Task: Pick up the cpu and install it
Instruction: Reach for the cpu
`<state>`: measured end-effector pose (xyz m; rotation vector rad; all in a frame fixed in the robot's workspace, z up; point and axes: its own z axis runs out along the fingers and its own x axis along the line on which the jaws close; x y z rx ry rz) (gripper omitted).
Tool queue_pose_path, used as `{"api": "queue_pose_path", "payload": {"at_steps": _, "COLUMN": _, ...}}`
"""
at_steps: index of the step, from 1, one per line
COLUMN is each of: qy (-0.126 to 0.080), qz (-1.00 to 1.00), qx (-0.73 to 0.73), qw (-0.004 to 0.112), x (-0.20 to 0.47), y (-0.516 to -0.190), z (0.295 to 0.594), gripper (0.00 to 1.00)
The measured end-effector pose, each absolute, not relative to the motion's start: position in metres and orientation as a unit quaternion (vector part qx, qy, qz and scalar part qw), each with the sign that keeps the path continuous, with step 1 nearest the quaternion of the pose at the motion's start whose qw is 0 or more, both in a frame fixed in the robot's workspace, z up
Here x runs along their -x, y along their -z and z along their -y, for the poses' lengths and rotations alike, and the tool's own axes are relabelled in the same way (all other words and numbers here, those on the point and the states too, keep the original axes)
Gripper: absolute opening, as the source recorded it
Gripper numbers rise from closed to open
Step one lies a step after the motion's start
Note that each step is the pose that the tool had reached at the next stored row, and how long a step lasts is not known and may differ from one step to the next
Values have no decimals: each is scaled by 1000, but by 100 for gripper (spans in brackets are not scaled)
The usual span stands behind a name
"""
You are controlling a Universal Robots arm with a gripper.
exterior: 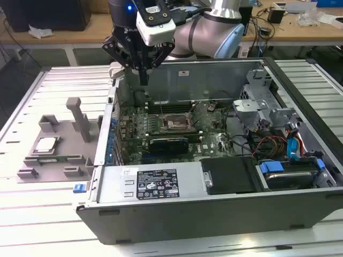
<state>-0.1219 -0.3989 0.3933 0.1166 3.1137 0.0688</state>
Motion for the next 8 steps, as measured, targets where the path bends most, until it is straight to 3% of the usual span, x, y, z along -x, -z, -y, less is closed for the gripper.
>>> {"api": "queue_pose_path", "payload": {"at_steps": 8, "qy": -22, "qz": -999, "qx": -37, "qw": 12, "x": 122, "y": -393, "z": 399, "gripper": 11}}
